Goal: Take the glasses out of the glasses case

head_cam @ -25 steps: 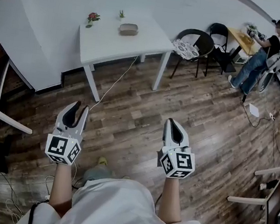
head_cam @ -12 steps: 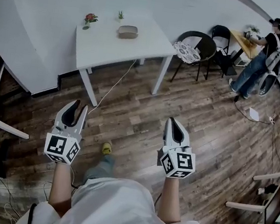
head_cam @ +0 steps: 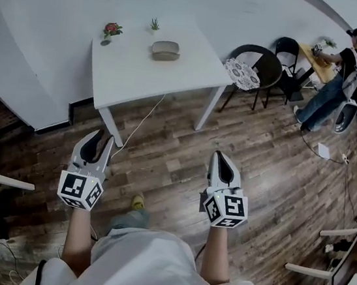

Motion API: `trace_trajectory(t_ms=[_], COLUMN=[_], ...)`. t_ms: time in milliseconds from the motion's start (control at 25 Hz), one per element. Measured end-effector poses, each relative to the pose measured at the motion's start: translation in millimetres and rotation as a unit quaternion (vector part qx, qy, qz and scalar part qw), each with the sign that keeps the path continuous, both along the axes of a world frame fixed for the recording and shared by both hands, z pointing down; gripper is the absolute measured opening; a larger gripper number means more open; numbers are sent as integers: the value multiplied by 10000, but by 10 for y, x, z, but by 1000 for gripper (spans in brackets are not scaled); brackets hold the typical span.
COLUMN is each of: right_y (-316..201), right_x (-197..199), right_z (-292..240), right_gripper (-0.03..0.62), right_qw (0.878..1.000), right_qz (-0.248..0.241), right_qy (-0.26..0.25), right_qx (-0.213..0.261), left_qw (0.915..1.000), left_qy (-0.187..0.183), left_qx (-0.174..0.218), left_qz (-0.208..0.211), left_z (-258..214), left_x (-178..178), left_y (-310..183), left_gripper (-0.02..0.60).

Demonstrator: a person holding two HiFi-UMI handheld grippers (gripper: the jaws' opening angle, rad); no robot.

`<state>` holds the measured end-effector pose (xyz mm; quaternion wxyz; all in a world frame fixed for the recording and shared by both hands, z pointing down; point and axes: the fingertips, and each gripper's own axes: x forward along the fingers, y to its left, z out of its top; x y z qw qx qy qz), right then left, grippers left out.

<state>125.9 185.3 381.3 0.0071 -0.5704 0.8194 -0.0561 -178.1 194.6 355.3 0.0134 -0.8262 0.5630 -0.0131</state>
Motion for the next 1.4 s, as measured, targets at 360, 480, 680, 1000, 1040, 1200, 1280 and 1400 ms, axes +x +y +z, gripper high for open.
trace_trajectory(t_ms=[360,480,680,1000,1040,1200,1280,1400], right_y=[-952,-1159,-1444,-2145,-2271,-2832,-3147,-3643], right_x=[-448,-561,-626,-568,-549,-434,-352,-225], right_z=[-48,-11,9,124,141,188,196,239], right_gripper=[3,3,3,3,3,3,3,3], right_qw=[9999,9999,9999,9999,9999,9998,9997,9994], right_qz=[102,110,122,74,54,-43,-80,-180], right_qy=[-5,18,45,-53,-65,-99,-91,-92], right_qx=[-27,-57,-85,-115,-114,-168,-203,-279], left_qw=[9999,9998,9996,9997,9998,9997,9996,9992], left_qy=[34,114,156,75,66,15,-12,-41], left_qx=[-9,-30,-76,-130,-141,-233,-283,-388], left_qz=[164,158,206,183,151,57,28,-47], left_z=[-52,-20,28,134,155,212,231,295], left_x=[-413,-535,-601,-514,-505,-409,-331,-197], left_y=[-1048,-1279,-1589,-2223,-2335,-2841,-3134,-3604], left_gripper=[126,124,126,126,126,126,126,127])
